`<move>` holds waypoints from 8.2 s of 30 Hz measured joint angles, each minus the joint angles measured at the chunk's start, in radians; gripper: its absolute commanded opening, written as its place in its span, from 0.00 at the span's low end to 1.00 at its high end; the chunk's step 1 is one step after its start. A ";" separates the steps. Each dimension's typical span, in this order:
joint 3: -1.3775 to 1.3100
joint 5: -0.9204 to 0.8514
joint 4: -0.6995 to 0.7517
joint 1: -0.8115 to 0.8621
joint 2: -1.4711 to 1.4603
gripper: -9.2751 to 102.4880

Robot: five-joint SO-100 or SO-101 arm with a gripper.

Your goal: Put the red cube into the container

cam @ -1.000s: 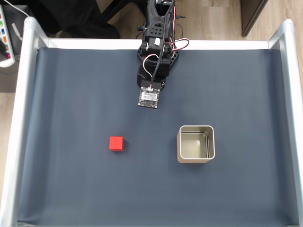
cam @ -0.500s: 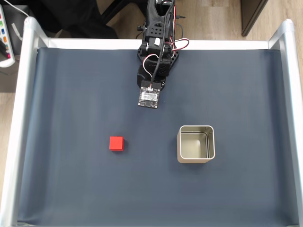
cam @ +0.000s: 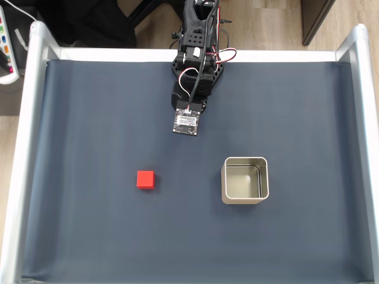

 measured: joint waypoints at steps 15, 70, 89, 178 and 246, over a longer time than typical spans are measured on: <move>0.000 -0.015 0.000 -0.018 0.000 0.09; -0.676 -0.161 -0.885 0.397 -1.261 0.38; -0.695 -0.219 -1.209 0.308 -1.534 0.39; -1.209 0.069 -0.360 -0.433 -1.342 0.08; -1.034 0.117 -0.512 -0.377 -1.131 0.08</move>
